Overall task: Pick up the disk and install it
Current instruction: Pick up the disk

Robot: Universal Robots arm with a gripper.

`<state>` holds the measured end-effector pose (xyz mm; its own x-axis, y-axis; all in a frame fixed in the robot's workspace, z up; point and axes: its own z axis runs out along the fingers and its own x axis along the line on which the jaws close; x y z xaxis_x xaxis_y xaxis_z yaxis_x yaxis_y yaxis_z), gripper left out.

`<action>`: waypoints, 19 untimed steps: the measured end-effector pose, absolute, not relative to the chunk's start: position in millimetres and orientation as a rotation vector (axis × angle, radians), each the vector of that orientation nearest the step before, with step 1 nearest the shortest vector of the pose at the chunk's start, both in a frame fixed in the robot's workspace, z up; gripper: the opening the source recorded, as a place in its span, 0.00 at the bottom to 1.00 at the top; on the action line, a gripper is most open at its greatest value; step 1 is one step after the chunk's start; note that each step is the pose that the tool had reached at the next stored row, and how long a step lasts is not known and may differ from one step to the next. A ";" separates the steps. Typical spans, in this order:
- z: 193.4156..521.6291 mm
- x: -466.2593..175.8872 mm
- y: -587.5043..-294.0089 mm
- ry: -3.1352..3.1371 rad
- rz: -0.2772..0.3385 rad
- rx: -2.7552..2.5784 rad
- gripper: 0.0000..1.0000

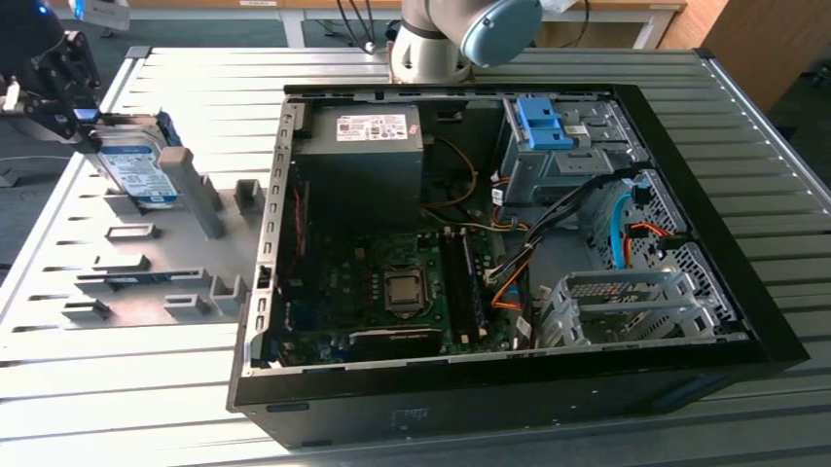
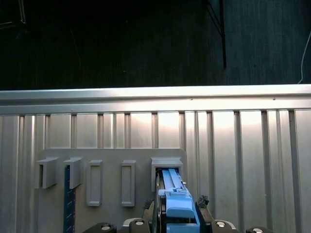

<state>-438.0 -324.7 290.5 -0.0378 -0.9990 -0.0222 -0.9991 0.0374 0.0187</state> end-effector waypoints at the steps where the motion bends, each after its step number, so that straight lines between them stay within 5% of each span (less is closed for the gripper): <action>1: 290.1 -438.0 -324.7 2.260 0.045 -2.177 0.45; 5: 289.4 -438.0 -324.7 2.261 0.043 -2.178 0.37; 19: 289.1 -438.1 -324.7 2.198 0.042 -2.244 0.37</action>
